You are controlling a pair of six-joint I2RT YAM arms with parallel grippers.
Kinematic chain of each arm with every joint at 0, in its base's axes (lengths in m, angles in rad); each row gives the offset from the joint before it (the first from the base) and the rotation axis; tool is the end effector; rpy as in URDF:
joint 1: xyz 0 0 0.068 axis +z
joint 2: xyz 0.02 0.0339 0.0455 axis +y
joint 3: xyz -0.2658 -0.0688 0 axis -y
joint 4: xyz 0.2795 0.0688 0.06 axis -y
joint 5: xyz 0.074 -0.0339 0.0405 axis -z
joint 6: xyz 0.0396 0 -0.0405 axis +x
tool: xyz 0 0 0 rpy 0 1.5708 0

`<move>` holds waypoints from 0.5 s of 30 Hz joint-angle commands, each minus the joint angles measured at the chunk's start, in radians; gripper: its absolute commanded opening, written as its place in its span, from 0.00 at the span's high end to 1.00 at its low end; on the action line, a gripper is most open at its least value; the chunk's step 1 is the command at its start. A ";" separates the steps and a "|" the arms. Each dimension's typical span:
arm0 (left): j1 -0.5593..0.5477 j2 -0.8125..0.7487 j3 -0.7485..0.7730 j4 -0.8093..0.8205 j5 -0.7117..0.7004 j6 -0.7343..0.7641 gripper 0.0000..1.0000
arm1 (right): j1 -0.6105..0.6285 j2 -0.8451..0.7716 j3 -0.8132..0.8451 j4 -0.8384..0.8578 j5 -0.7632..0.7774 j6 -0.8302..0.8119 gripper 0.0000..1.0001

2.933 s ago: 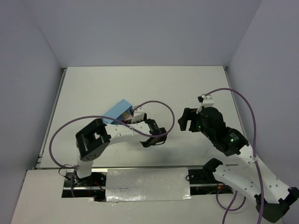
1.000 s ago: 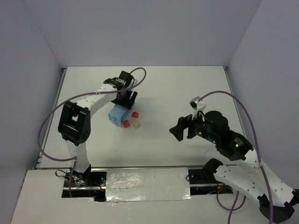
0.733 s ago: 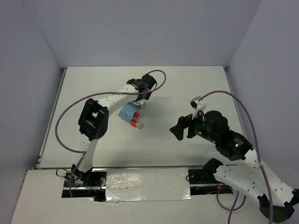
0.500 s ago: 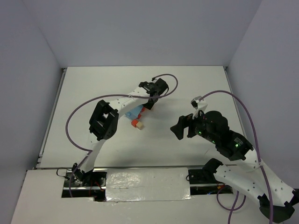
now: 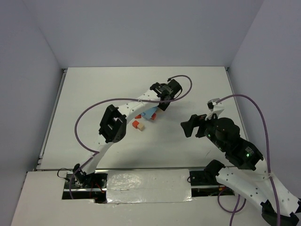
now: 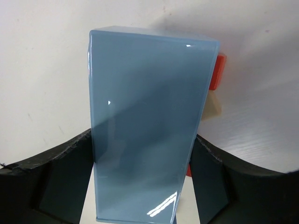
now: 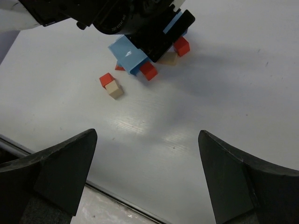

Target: Build the wood block tower

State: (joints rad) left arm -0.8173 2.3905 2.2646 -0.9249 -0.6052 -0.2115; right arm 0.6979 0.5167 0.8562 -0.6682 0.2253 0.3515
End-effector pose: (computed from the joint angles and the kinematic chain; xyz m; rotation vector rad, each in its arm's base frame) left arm 0.3941 -0.3872 0.2268 0.5220 2.3339 0.3358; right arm 0.1122 0.0826 0.3581 -0.1774 1.9140 0.4991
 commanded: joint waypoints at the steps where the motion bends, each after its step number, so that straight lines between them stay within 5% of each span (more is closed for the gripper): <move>1: -0.005 -0.069 0.016 0.055 0.051 -0.017 0.73 | 0.003 0.025 0.012 -0.004 0.040 0.015 0.04; 15: 0.113 -0.517 -0.238 0.230 0.111 -0.232 0.72 | -0.037 0.028 0.003 0.068 -0.023 0.075 0.04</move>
State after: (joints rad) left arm -0.7258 1.9678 2.0655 -0.7601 -0.5362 -0.3668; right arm 0.6815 0.5362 0.8562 -0.6682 0.2459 0.4000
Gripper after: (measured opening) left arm 0.846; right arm 0.965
